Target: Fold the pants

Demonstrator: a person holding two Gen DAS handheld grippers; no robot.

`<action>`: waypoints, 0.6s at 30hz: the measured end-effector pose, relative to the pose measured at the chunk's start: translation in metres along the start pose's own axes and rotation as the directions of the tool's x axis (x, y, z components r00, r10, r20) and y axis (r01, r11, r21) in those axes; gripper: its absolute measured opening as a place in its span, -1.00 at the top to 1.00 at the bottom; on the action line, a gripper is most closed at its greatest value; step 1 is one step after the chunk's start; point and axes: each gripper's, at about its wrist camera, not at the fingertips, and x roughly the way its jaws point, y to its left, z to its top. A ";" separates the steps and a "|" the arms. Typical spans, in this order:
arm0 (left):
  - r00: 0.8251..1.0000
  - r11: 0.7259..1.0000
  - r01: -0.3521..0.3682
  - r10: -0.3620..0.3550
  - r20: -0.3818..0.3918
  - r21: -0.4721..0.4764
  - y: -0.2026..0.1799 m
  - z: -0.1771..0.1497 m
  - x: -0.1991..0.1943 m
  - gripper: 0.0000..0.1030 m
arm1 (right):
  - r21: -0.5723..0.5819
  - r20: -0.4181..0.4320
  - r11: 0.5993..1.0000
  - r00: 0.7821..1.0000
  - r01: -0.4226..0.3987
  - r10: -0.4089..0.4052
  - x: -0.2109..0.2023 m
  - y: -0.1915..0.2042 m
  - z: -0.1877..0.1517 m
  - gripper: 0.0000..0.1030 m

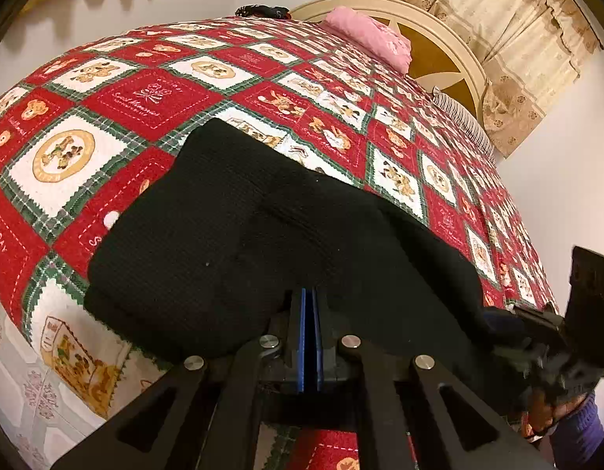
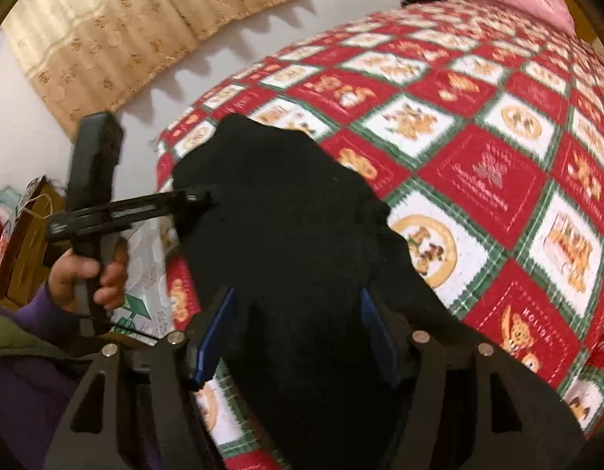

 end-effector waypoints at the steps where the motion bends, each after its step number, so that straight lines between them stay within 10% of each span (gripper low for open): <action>1: 1.000 1.000 0.000 0.000 -0.001 0.001 0.000 0.000 0.000 0.93 | 0.027 0.013 1.000 1.000 0.003 -0.003 0.000 -0.007 0.003 -0.33; 6: 1.000 1.000 0.005 -0.006 -0.006 -0.011 0.001 0.000 0.000 0.93 | 0.218 0.072 0.973 0.996 -0.072 0.057 0.003 -0.039 0.018 -0.33; 10: 1.000 1.000 0.016 -0.016 -0.009 -0.015 0.002 0.001 -0.001 0.93 | 0.119 -0.026 0.971 0.977 -0.206 0.210 0.011 -0.016 0.019 -0.34; 14: 1.000 1.000 0.017 -0.017 -0.009 -0.020 0.002 0.002 -0.001 0.93 | 0.161 0.007 0.982 0.995 -0.102 0.102 0.013 -0.031 0.027 -0.34; 18: 1.000 1.000 0.015 -0.016 -0.012 -0.019 0.002 0.002 0.000 0.93 | 0.167 0.002 0.960 0.974 -0.225 0.228 0.030 -0.023 0.039 -0.50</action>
